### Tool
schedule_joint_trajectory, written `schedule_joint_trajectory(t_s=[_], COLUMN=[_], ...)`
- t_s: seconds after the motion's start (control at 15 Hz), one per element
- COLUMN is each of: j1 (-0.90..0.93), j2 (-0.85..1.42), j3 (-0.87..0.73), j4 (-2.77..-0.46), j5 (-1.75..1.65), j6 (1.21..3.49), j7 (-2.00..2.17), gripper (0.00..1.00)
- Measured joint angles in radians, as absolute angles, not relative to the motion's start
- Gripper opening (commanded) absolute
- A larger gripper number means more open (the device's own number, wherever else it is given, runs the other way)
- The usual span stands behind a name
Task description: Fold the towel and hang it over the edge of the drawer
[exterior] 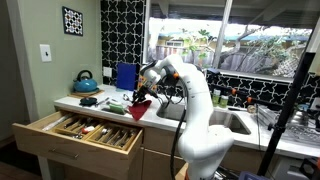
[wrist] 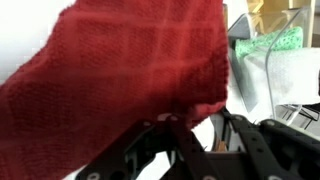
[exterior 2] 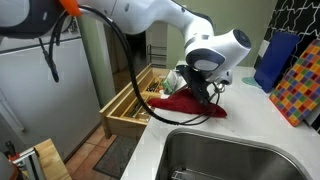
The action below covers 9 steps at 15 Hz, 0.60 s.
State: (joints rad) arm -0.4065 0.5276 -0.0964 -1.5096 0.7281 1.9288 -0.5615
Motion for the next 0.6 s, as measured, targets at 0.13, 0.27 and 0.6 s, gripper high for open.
schedule_joint_trajectory(t_s=[0.13,0.27,0.6], j1=[-0.409,-0.413,-0.417], j2=[0.53,0.532,0.521], j3=[-0.092,-0.089,-0.099], j4=[-1.501,-1.493,-1.486], j5=[0.747,0.767,0.773], j6=[1.938,1.941,1.963], j7=[-0.575,-0.592,-0.609], gripper=[0.82,0.97,1.0])
